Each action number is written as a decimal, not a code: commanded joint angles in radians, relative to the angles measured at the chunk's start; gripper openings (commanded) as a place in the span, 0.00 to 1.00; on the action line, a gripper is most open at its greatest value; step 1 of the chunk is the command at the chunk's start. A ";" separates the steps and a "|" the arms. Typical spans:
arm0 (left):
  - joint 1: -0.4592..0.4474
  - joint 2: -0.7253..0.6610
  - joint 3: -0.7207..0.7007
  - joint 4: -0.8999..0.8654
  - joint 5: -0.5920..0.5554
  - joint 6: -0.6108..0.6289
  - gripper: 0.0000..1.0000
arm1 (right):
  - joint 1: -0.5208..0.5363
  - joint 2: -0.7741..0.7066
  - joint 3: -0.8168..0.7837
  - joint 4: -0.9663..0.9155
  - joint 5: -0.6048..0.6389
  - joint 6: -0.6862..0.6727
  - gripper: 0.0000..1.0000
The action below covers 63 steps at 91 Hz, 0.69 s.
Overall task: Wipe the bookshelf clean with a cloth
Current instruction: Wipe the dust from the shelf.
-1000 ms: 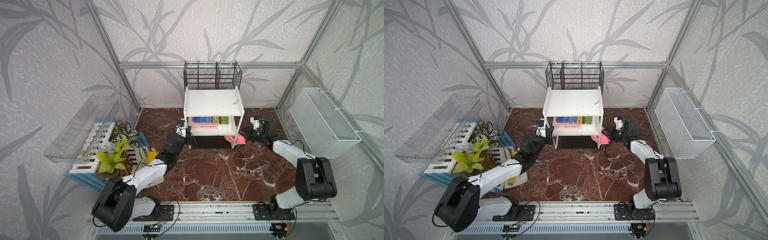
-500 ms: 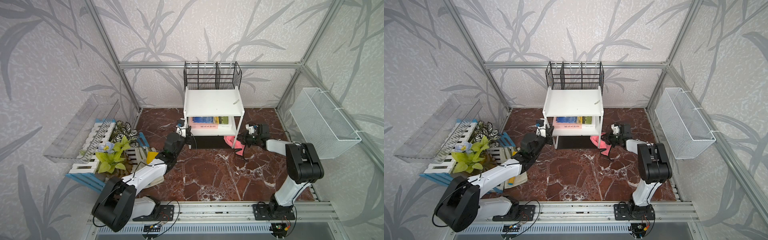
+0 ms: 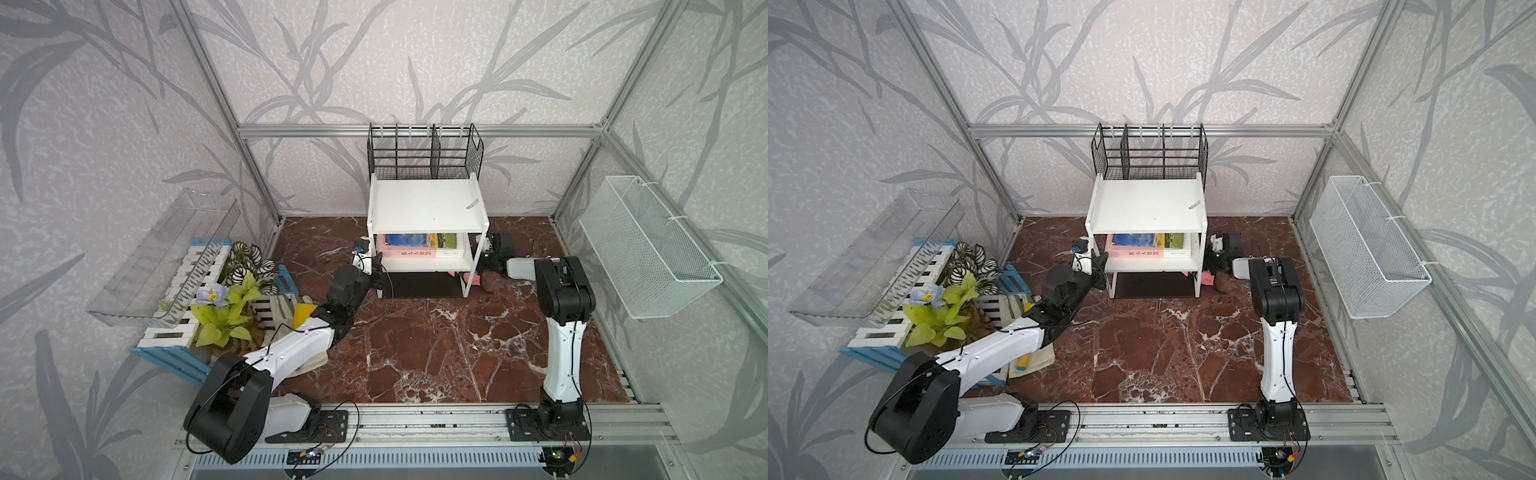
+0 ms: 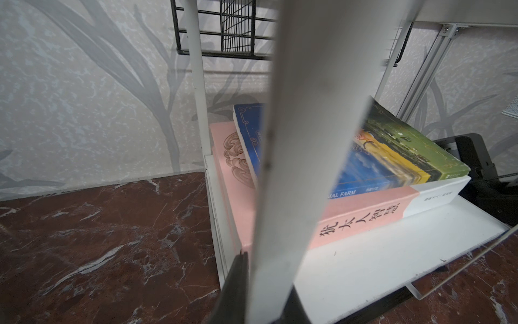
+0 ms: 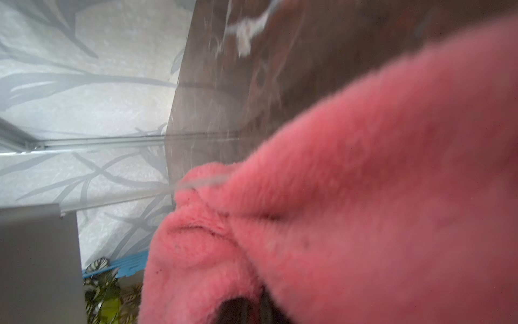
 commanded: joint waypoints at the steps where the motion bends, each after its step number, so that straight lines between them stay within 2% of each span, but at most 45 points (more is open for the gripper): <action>1: 0.060 0.103 0.063 -0.061 -0.115 -0.208 0.00 | -0.010 0.039 0.077 -0.059 0.153 -0.014 0.00; 8: 0.060 0.101 0.062 -0.066 -0.119 -0.208 0.00 | -0.009 -0.001 0.030 -0.042 0.102 -0.021 0.00; 23: 0.060 0.092 0.063 -0.067 -0.112 -0.218 0.00 | -0.005 -0.213 -0.355 0.130 -0.081 0.032 0.00; 31: 0.060 0.100 0.072 -0.075 -0.100 -0.217 0.00 | 0.006 -0.267 -0.417 0.106 -0.120 0.001 0.00; 43: 0.060 0.118 0.080 -0.075 -0.099 -0.213 0.00 | 0.008 -0.194 -0.290 0.099 -0.083 0.014 0.00; 56: 0.060 0.122 0.089 -0.075 -0.096 -0.213 0.00 | -0.016 -0.051 -0.073 0.113 0.067 0.090 0.00; 63: 0.060 0.120 0.096 -0.081 -0.098 -0.210 0.00 | -0.020 -0.018 0.030 0.104 0.098 0.086 0.00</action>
